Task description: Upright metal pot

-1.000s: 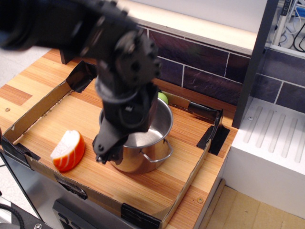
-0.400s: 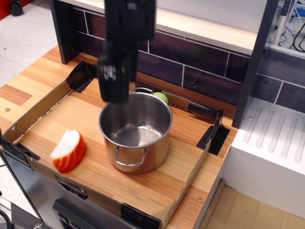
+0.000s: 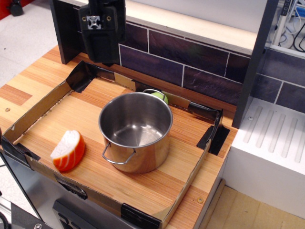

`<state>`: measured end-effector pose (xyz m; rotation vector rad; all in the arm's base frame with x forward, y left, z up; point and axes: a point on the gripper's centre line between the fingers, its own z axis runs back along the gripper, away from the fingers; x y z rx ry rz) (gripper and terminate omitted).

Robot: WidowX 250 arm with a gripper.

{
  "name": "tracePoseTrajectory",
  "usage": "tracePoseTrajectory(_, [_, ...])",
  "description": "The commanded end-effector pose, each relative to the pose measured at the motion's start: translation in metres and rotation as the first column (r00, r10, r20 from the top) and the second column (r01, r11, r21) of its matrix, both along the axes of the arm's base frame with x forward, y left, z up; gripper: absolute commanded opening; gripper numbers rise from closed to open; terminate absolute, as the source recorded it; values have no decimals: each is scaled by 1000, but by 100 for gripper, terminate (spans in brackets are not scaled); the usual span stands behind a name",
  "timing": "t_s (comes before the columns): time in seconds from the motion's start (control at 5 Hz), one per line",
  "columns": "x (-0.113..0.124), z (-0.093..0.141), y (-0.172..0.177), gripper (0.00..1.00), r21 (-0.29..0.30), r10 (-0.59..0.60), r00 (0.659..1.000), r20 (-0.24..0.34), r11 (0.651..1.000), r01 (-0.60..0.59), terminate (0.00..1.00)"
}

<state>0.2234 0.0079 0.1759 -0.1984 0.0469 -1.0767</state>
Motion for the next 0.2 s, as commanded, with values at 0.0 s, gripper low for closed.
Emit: tracePoseTrajectory(0.0, [-5,8,10,100,2,5,999,36,1000,-5,100])
